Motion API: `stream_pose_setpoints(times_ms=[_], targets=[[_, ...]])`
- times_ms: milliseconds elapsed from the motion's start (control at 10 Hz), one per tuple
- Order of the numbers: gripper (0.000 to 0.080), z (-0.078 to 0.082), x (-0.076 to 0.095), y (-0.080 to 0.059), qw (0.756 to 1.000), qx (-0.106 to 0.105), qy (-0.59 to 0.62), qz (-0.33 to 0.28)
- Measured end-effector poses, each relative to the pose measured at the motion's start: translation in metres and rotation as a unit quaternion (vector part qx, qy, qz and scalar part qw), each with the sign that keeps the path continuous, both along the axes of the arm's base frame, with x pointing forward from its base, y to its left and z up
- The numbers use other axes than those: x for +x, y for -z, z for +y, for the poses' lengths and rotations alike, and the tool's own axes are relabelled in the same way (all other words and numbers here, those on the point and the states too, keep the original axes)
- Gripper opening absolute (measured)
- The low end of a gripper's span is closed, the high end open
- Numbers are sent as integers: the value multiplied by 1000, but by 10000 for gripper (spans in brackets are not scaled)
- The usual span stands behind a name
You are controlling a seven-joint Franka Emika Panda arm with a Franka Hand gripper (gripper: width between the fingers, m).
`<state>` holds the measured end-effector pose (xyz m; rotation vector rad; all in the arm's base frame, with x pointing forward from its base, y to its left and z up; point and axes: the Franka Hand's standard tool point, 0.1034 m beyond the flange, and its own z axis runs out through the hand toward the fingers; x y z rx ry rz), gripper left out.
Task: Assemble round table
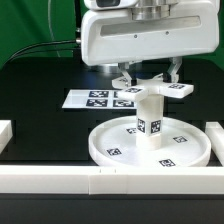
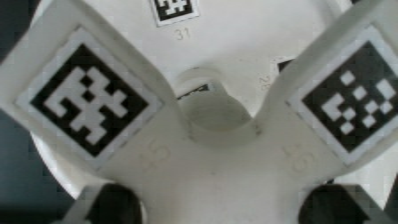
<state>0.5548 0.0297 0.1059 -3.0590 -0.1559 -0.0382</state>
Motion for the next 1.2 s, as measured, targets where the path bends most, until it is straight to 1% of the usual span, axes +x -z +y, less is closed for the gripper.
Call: stream_pose_setpoints(times_ms=[200,300,500,600,700,800,1000,1200], targets=[[439,0,0,0,1000,1,16,1],[439,2,0,0,996,6,94,6],[439,5,1,1,978,16,206,4],[439,7,3,1,956,27,292,3],[439,8,3,0,942,28,334,4],[439,9,3,0,915,31,403,10],[439,9,0,0,867,35,497,21],[439,6,-1,1,814,53,578,38]])
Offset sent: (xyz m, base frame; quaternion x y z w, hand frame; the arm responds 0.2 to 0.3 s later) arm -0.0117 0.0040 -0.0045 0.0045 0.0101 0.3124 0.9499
